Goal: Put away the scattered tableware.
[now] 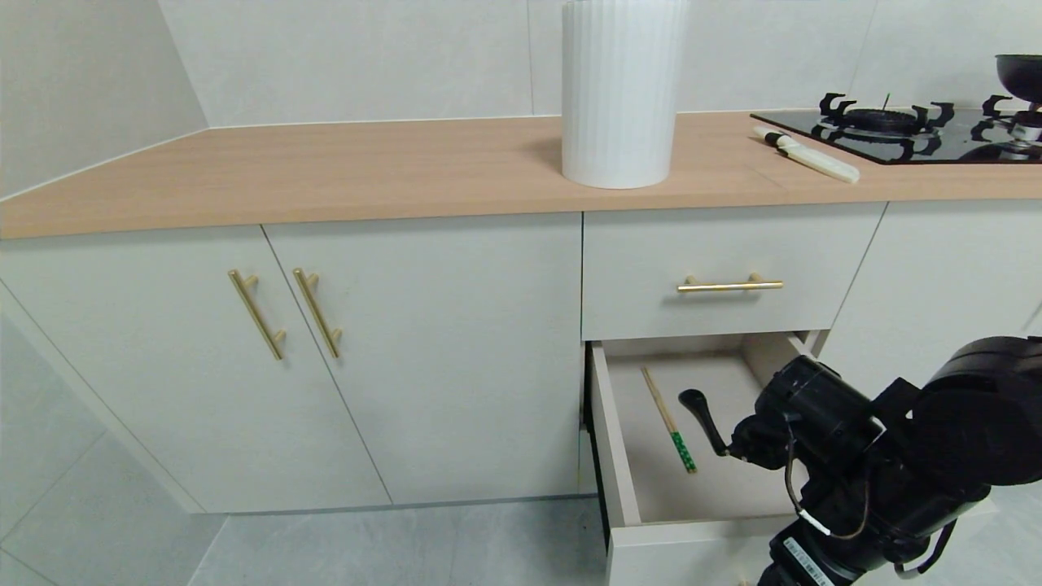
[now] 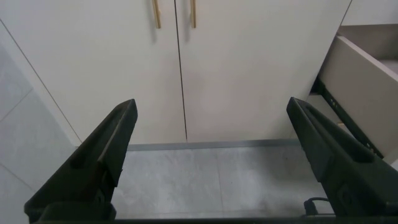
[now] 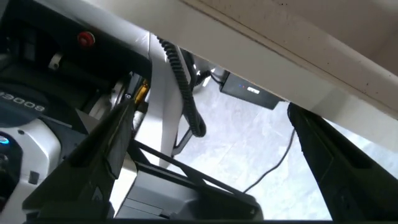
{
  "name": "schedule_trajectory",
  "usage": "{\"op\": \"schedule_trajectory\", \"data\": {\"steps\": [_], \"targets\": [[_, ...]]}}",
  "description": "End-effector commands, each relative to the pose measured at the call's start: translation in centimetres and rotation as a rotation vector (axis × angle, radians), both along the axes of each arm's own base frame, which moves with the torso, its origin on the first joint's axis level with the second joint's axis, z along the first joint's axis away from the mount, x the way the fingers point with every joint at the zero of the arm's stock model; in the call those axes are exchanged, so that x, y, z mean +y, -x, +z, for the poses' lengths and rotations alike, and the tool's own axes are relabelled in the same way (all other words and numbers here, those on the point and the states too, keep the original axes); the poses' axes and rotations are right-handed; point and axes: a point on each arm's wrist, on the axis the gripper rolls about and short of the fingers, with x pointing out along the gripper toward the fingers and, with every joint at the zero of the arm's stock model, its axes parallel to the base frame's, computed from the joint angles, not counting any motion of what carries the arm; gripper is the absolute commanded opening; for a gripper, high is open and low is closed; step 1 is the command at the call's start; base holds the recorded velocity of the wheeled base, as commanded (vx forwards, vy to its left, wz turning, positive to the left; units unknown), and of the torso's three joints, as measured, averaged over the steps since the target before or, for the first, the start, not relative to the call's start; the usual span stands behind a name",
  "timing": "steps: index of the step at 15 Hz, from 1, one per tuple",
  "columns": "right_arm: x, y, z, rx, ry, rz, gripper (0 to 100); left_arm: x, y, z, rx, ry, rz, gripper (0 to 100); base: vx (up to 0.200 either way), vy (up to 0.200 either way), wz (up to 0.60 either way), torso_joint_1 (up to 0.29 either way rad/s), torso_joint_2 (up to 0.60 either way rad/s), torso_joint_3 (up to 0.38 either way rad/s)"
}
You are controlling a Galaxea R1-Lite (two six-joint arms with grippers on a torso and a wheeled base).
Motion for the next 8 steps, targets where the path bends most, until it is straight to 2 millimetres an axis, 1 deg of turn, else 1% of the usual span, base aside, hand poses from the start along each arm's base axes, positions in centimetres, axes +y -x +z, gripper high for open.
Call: {"op": "schedule_trajectory", "data": {"steps": [1,2,4,8], "targets": [[0.2,-0.7,-0.4,0.003,0.008,-0.023,100,0.0,0.0,0.0,0.0,0.0,0.001,100,0.0,0.0,0.0,0.0,0.0,0.0],[0.4,-1.4,-0.7,0.001,0.014,-0.073,100,0.0,0.0,0.0,0.0,0.0,0.001,100,0.0,0.0,0.0,0.0,0.0,0.0],[0.6,-1.8,-0.9,-0.006,0.027,-0.102,100,0.0,0.0,0.0,0.0,0.0,0.001,100,0.0,0.0,0.0,0.0,0.0,0.0],[1.0,-3.4,-1.1,-0.057,0.035,-0.188,100,0.0,0.0,0.0,0.0,0.0,0.001,100,0.0,0.0,0.0,0.0,0.0,0.0]]}}
